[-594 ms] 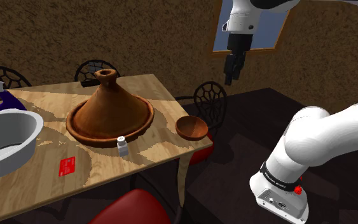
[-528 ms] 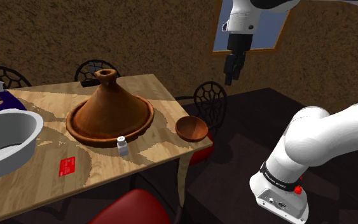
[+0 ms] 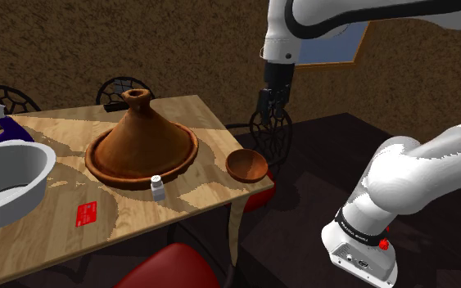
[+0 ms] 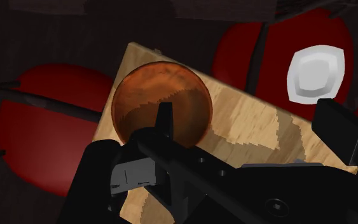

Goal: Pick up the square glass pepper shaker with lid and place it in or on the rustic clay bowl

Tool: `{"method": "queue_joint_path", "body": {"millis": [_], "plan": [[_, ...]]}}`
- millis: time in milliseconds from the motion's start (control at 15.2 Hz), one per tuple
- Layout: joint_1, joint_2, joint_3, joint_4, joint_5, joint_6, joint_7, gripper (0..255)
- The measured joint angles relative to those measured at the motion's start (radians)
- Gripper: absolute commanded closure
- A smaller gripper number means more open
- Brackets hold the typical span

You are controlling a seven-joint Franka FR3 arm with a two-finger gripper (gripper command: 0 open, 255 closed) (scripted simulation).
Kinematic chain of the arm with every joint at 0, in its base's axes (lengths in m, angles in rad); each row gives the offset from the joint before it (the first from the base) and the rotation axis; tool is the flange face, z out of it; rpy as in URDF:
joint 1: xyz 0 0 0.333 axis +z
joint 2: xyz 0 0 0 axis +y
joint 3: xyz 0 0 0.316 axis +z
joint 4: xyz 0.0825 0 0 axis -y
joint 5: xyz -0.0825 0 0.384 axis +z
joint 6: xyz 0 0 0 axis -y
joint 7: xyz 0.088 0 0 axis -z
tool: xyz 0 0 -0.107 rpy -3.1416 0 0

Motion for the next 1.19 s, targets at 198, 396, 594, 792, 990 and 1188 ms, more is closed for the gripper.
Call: {"method": "queue_joint_path", "body": {"millis": [198,396,594,792,990,1188], "plan": [[0.013,0.082,0.052,0.01,0.027,0.082,0.063,0],[0.023,0.175,0.103,0.031,0.044,0.164,0.127,0],[0.031,0.271,0.15,0.06,0.05,0.24,0.193,0],[0.04,0.379,0.198,0.096,0.045,0.322,0.266,0],[0.046,0.487,0.235,0.157,0.021,0.374,0.341,0],[0.054,0.601,0.26,0.227,-0.017,0.421,0.413,0]]}}
